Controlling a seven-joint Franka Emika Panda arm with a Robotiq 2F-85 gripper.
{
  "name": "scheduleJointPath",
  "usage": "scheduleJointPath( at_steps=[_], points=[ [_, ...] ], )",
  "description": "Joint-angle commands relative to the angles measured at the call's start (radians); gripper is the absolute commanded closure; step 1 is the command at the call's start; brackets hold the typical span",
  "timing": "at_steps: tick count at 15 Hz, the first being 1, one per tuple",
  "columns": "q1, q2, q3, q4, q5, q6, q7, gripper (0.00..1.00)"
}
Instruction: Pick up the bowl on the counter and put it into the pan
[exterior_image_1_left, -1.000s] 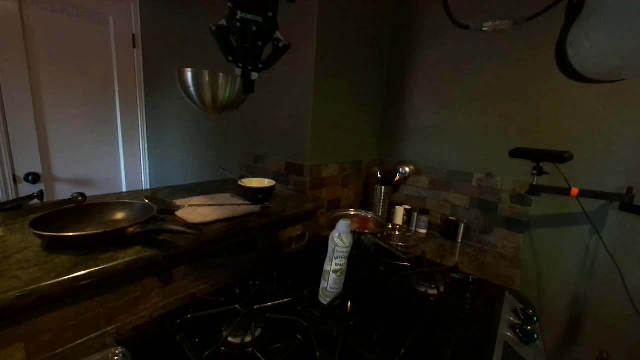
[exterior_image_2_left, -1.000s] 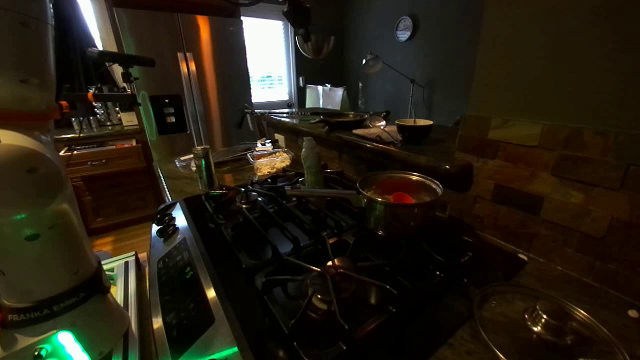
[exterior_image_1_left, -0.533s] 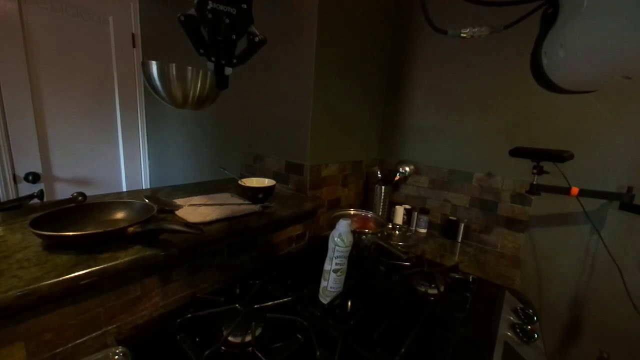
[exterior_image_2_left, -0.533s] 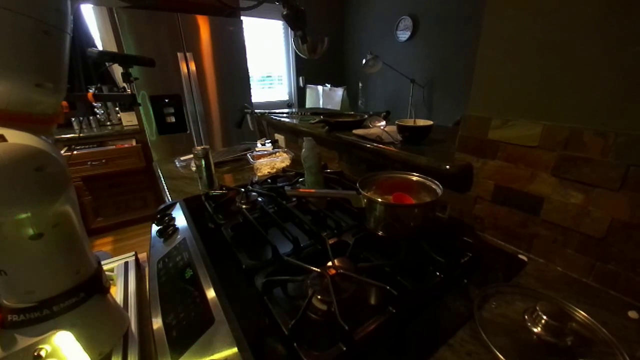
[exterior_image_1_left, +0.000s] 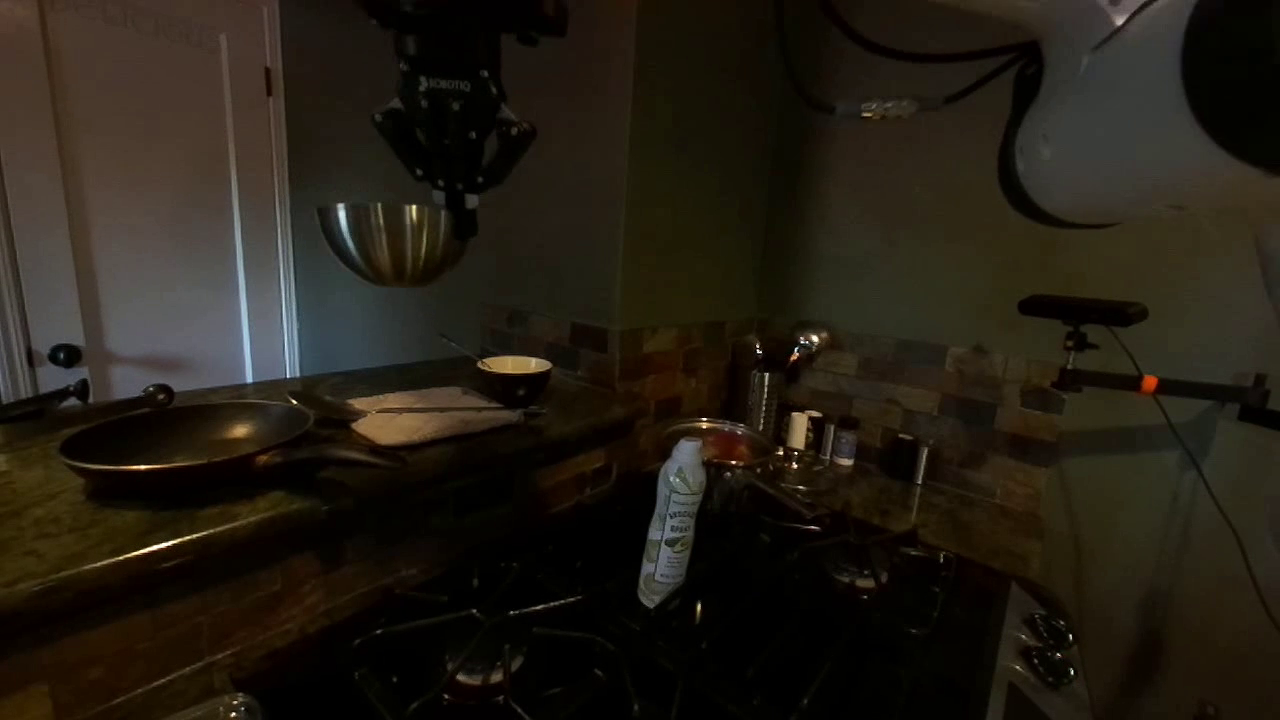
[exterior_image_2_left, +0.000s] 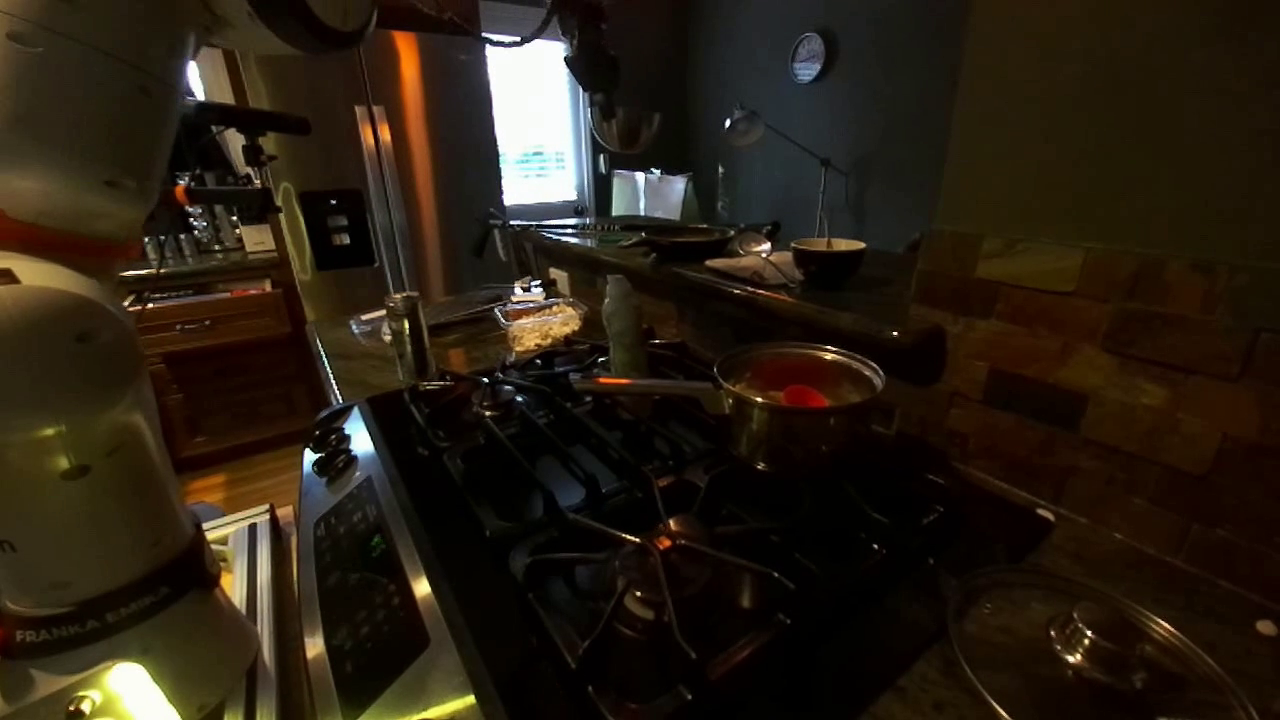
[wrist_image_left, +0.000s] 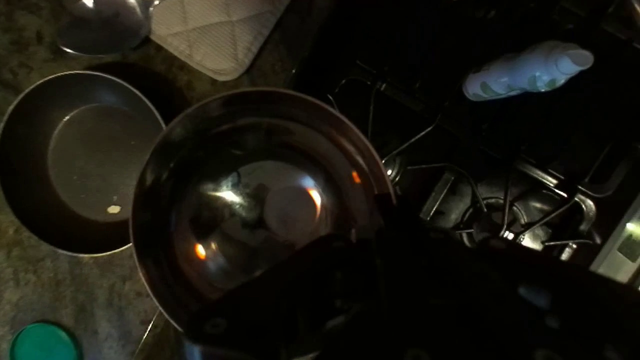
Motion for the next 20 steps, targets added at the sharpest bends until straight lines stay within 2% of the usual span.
scheduleJointPath(
  at_steps=[1, 4, 6, 7, 13, 14, 20],
  points=[
    [0.036, 0.175, -0.022, 0.239, -0.009, -0.133, 0.038, 0.99],
    [0.044, 0.256, -0.033, 0.356, -0.013, -0.178, 0.048, 0.99],
    [0.047, 0.279, -0.039, 0.381, -0.018, -0.189, 0.055, 0.99],
    [0.06, 0.262, -0.087, 0.345, 0.017, -0.169, 0.056, 0.99],
    [0.117, 0.315, -0.145, 0.411, 0.004, -0.133, 0.049, 0.99],
    [0.083, 0.271, -0.113, 0.334, 0.005, -0.133, 0.049, 0.99],
    [0.082, 0.274, -0.116, 0.336, 0.004, -0.133, 0.049, 0.97]
  ],
)
